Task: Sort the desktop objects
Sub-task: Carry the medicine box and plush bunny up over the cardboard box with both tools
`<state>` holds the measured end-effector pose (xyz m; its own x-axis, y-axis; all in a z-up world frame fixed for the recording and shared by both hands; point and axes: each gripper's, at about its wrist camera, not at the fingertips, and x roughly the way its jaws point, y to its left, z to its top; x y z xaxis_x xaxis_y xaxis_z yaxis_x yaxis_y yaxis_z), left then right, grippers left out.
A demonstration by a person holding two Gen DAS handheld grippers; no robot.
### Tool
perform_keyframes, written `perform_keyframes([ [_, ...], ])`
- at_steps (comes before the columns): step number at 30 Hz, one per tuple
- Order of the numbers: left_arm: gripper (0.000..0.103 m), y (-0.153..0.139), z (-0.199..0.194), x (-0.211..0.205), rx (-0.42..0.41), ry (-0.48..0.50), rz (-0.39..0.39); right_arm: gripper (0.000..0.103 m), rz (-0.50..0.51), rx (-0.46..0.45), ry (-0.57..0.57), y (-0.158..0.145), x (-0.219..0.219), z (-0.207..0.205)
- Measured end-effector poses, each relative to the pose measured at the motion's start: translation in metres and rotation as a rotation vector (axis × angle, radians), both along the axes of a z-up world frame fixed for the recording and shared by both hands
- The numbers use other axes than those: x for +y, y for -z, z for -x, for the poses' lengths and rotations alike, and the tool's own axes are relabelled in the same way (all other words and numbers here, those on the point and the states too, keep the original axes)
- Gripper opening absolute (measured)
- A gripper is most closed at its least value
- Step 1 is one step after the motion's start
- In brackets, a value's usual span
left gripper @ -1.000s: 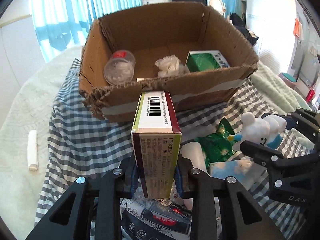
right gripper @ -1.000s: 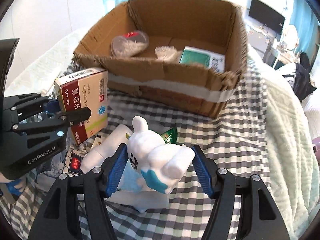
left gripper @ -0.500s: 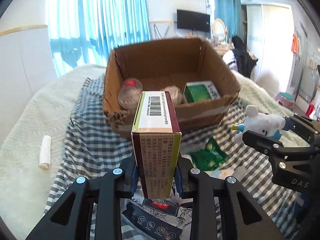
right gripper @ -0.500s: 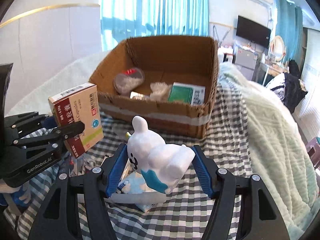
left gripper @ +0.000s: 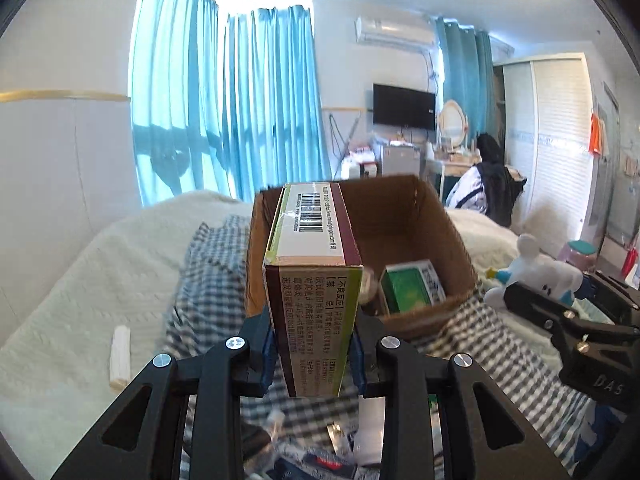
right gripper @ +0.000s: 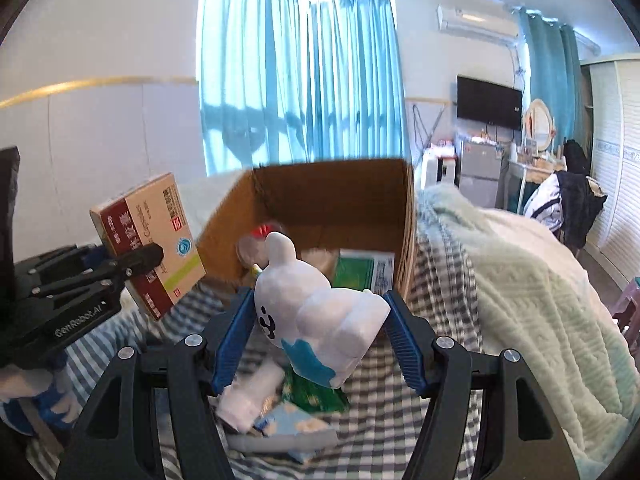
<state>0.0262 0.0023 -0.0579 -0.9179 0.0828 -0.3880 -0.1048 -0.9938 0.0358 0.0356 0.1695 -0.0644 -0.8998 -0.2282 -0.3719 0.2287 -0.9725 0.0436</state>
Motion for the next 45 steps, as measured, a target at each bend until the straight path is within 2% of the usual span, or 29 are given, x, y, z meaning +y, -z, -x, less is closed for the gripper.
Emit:
perform_keyframes([
  [9,0.03,-0.03,0.015,-0.001,0.072,0.006,0.007,0.064,0.052,0.089,-0.005,-0.035,0.004,0.009],
  [16,0.03,-0.058,0.024,-0.001,0.142,0.028,0.012,0.064,0.097,0.183,-0.034,-0.076,0.004,0.011],
  [23,0.03,-0.091,0.035,-0.007,0.206,0.029,-0.032,0.064,0.117,0.257,-0.035,-0.11,0.009,0.015],
  [32,0.03,-0.114,0.059,-0.004,0.258,0.037,-0.025,0.064,0.119,0.341,-0.021,-0.15,0.012,0.038],
  [39,0.03,-0.11,0.079,-0.004,0.266,0.035,-0.027,0.064,0.114,0.373,-0.015,-0.153,0.005,0.061],
  [45,0.03,-0.091,0.111,-0.015,0.215,0.022,-0.055,0.064,0.117,0.323,-0.003,-0.134,0.003,0.092],
])
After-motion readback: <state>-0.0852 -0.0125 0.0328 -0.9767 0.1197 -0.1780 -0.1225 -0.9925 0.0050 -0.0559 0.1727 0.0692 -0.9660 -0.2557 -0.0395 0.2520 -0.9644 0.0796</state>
